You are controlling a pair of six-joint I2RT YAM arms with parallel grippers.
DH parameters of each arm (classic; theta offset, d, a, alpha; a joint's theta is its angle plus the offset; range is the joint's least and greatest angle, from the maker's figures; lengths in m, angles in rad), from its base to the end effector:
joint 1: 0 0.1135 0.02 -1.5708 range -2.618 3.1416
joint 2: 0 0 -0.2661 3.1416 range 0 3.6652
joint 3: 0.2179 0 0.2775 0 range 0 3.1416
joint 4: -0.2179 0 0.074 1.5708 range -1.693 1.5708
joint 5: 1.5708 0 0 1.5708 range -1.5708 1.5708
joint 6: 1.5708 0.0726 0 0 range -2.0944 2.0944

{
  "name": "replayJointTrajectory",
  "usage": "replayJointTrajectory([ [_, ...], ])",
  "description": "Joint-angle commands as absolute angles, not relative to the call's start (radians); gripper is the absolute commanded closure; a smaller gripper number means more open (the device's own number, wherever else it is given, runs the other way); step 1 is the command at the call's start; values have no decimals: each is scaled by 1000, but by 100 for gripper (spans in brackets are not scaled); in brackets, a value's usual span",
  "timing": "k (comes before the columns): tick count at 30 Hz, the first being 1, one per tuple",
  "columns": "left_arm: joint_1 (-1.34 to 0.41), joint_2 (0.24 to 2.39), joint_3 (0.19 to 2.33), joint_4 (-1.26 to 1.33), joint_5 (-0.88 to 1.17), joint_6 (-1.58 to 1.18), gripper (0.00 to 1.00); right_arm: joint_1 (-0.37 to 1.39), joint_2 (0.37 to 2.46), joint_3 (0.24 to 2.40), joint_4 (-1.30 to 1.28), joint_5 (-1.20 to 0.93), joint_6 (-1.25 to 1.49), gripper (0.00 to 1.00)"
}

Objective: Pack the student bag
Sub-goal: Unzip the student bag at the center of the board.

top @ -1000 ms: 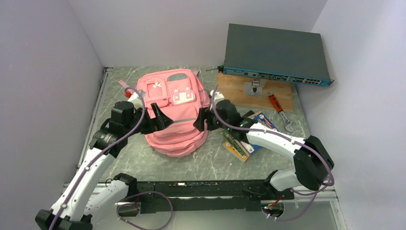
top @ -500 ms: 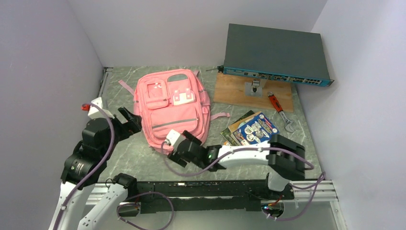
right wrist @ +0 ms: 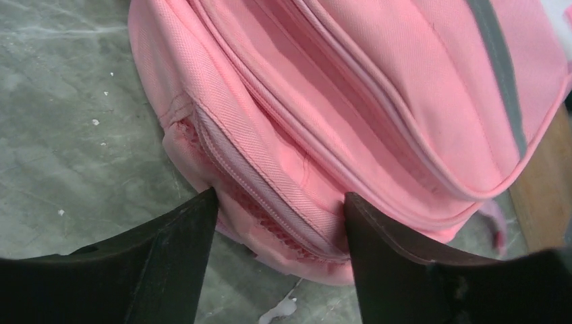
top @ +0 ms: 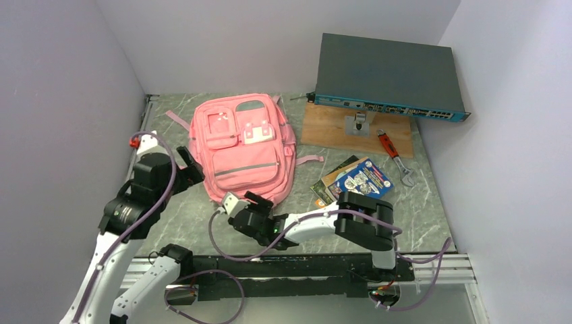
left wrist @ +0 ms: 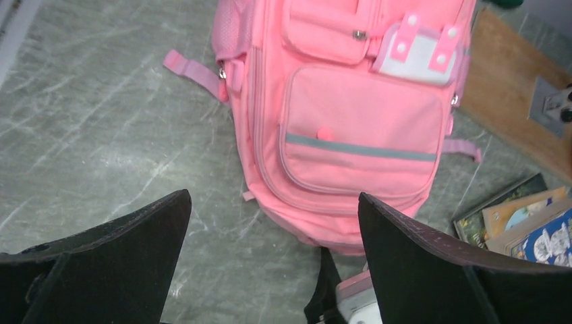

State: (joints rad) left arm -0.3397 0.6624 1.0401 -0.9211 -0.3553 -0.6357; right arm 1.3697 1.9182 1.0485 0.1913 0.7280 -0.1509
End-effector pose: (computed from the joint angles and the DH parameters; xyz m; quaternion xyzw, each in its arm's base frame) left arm 0.1607 -0.0300 0.3594 -0.2123 0.8351 -0.0907 0.4994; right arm 0.1334 0.4127 0.1149 -0.4696 0.7167 -0.0325 0.5145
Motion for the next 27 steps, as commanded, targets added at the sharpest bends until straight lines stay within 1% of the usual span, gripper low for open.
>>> replayJointTrajectory([
  [1, -315, 722, 1018, -880, -248, -626, 0, 1323, 1877, 950, 232, 706, -43, 52],
  [2, -301, 734, 1014, -873, -212, -628, 0, 1317, 1856, 923, 239, 667, -14, 63],
  [6, -216, 759, 970, -819, -73, -637, 0, 1299, 1753, 846, 256, 527, 55, 96],
  [7, -190, 768, 958, -810, -40, -639, 0, 1295, 1726, 829, 260, 507, 60, 100],
  [10, -99, 796, 919, -795, 68, -652, 0, 1257, 1618, 763, 291, 425, 89, 100],
  [14, 12, 832, 813, -712, 246, -656, 0, 1109, 1452, 681, 315, 152, 180, 100],
  [16, 89, 855, 760, -672, 388, -661, 1, 1045, 1386, 659, 317, 45, 217, 100],
  [19, 157, 857, 671, -580, 522, -667, 7, 960, 1319, 640, 336, -74, 248, 100],
  [22, 180, 827, 602, -523, 576, -659, 9, 882, 1301, 661, 304, -162, 280, 100],
  [27, 180, 744, 523, -449, 575, -609, 9, 804, 1287, 659, 317, -278, 321, 100],
])
